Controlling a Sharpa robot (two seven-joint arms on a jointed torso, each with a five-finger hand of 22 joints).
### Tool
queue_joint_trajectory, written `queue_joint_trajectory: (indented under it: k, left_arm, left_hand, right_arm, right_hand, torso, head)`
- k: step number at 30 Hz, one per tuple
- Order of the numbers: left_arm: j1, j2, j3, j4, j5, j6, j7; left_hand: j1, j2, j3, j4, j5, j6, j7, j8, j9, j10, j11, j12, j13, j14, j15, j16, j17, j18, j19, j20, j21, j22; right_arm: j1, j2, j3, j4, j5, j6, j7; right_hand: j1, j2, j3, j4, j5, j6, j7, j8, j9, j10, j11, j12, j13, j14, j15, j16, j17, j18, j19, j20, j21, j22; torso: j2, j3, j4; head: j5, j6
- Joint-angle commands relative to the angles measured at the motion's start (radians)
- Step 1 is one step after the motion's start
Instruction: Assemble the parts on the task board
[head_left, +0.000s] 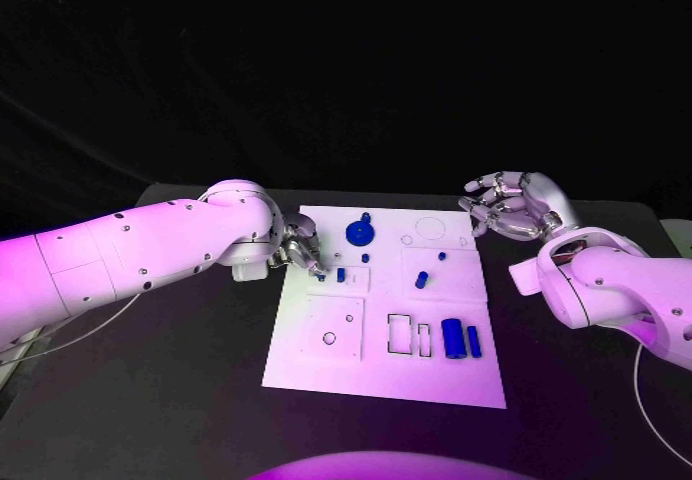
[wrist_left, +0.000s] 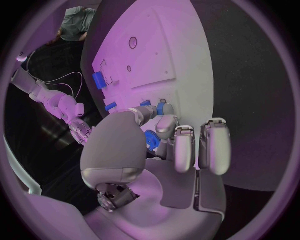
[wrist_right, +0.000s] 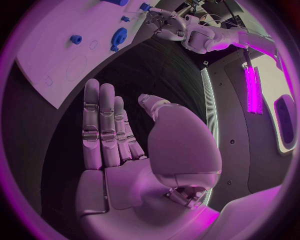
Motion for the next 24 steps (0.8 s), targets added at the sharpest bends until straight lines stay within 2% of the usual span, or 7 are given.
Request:
queue_joint_trajectory:
  k: [1,10,24]
  left_arm:
    - [0.001,0.005,0.001,-0.001,-0.011,0.011,0.003]
    - [0.001,0.009,0.000,-0.003,-0.011,0.005,0.003]
    - [0.001,0.006,0.000,-0.002,-0.009,0.034,0.001]
  left_hand:
    - [0.001,0.005,0.133,-0.131,0.003,0.014,-0.018,0.004,0.001,0.007,-0.002,0.004,0.001,0.108,-0.006,0.006,0.263,-0.002,0.018,-0.006,0.006,0.067]
    - [0.001,0.005,0.133,-0.131,0.003,0.014,-0.018,0.004,0.001,0.007,-0.002,0.004,0.001,0.108,-0.006,0.006,0.263,-0.002,0.018,-0.006,0.006,0.067]
    - [-0.001,0.003,0.138,-0.136,0.003,0.013,-0.018,0.006,0.001,0.008,-0.002,0.004,0.002,0.108,-0.006,0.006,0.263,-0.002,0.018,-0.006,0.006,0.068]
  right_arm:
    - [-0.001,0.001,0.000,0.001,-0.005,0.004,0.010]
    - [-0.002,0.001,0.000,0.001,-0.005,0.004,0.011]
    - [-0.002,0.001,0.000,0.001,-0.005,0.004,0.011]
  right_hand:
    - [-0.001,0.008,0.001,0.004,0.004,0.000,0.004,0.006,-0.001,-0.008,-0.002,-0.005,-0.001,0.006,-0.002,-0.003,0.001,0.004,0.007,0.001,-0.004,-0.001]
    - [-0.001,0.008,0.001,0.004,0.004,0.000,0.004,0.006,-0.001,-0.008,-0.002,-0.005,-0.001,0.006,-0.002,-0.003,0.001,0.004,0.007,0.001,-0.004,-0.001]
    - [-0.001,0.008,0.001,0.004,0.004,0.000,0.004,0.006,-0.001,-0.008,-0.002,-0.005,-0.001,0.006,-0.002,-0.003,0.001,0.004,0.007,0.001,-0.004,-0.001]
  torso:
    - [0.001,0.0001,-0.0009]
    - [0.000,0.0014,-0.0006]
    - [0.000,0.0008,-0.0009]
  head:
    - [0.001,0.000]
    - [0.001,-0.003]
    - [0.000,-0.004]
